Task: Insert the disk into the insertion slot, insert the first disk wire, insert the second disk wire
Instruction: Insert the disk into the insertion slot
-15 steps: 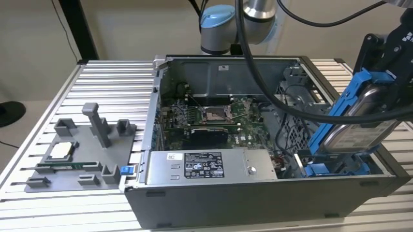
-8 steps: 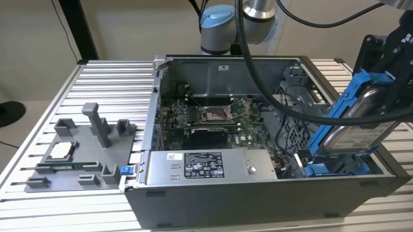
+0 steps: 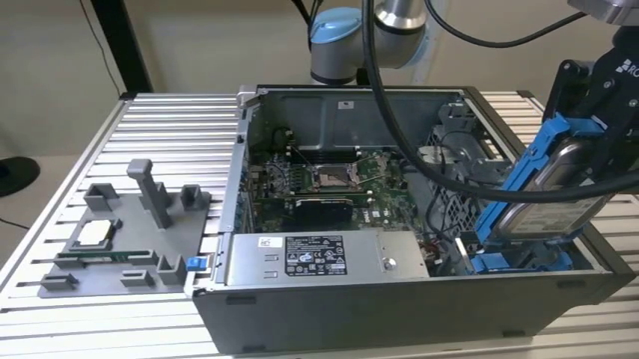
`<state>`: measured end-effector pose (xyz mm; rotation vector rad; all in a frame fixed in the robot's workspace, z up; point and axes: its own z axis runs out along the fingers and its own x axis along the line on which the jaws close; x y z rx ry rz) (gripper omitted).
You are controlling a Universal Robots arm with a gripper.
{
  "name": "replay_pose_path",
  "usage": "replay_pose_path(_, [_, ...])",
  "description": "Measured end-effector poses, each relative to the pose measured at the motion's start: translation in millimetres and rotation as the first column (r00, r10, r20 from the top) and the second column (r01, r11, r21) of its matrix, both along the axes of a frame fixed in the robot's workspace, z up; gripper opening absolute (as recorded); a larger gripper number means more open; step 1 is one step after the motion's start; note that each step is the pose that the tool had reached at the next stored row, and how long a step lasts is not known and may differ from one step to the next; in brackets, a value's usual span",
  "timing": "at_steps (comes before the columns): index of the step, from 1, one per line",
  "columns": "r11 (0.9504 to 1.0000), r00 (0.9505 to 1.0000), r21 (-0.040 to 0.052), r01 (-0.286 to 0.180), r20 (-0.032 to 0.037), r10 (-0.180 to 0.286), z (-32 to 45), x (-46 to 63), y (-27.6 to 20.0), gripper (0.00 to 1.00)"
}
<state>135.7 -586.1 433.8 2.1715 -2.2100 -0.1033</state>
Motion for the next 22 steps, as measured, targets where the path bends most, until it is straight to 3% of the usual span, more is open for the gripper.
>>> replay_pose_path(8, [1.0,1.0,-0.0001,0.003,0.0,-0.003,-14.5,-0.2,-0.5,0.0])
replay_pose_path(15, [0.9999,0.9999,0.0004,0.011,0.0,-0.011,-25.4,-2.3,3.3,0.0])
replay_pose_path(22, [0.9999,0.9999,0.0004,0.011,0.0,-0.011,-38.0,-2.3,3.4,0.0])
